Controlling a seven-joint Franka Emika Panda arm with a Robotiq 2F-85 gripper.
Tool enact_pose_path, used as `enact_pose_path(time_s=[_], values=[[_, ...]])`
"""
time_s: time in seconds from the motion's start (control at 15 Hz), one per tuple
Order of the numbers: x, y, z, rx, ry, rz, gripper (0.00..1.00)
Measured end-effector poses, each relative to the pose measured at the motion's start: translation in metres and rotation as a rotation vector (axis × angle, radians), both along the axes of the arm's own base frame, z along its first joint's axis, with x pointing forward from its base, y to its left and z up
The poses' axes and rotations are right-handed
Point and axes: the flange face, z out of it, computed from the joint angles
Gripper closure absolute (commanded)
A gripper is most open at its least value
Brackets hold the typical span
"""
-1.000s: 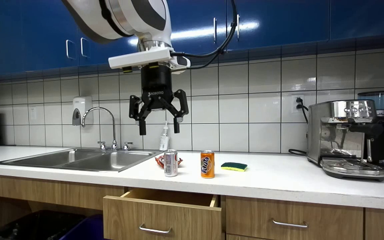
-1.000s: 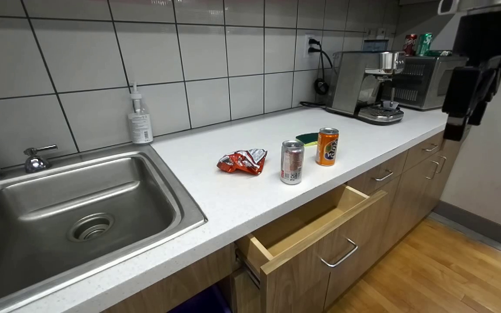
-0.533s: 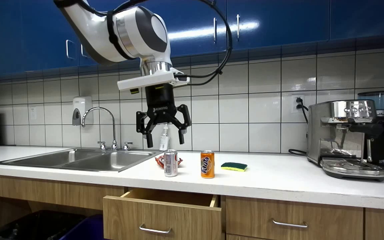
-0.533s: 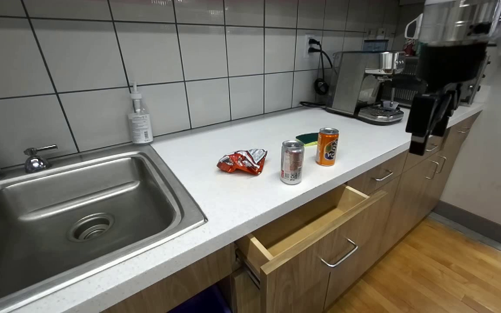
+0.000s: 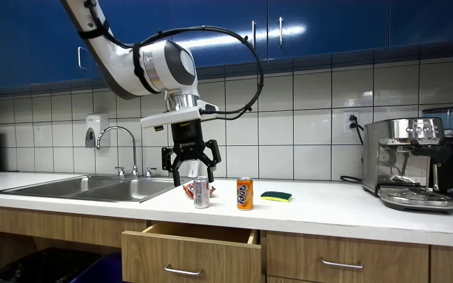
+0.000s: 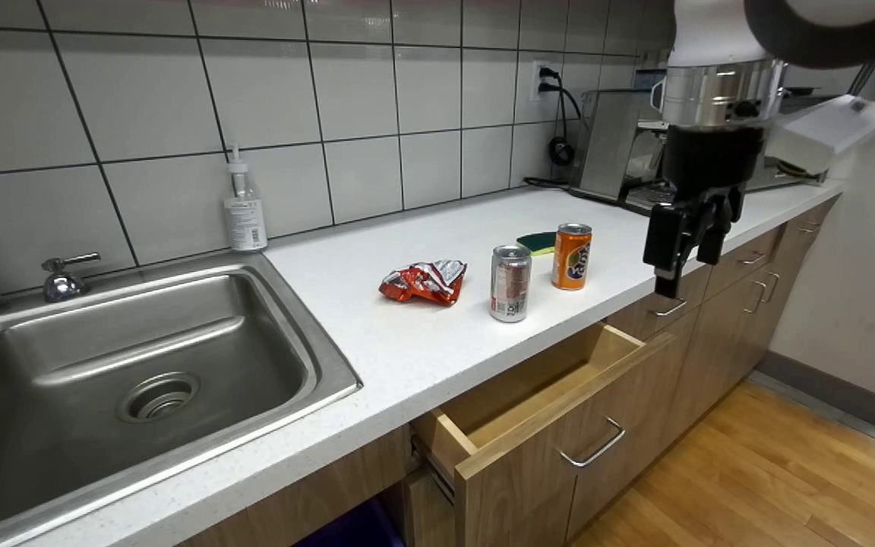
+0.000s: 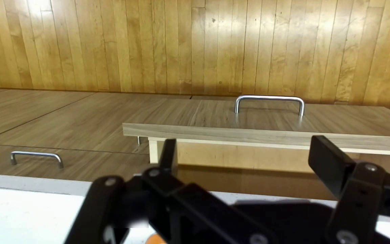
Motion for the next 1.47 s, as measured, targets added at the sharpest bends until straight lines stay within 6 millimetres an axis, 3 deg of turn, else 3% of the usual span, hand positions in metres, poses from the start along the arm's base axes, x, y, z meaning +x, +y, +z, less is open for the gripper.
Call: enact_pose_path(time_s=[1.47], values=[[0.056,0.029,-0.101,0.024,-0.057,-0.037,0.00]])
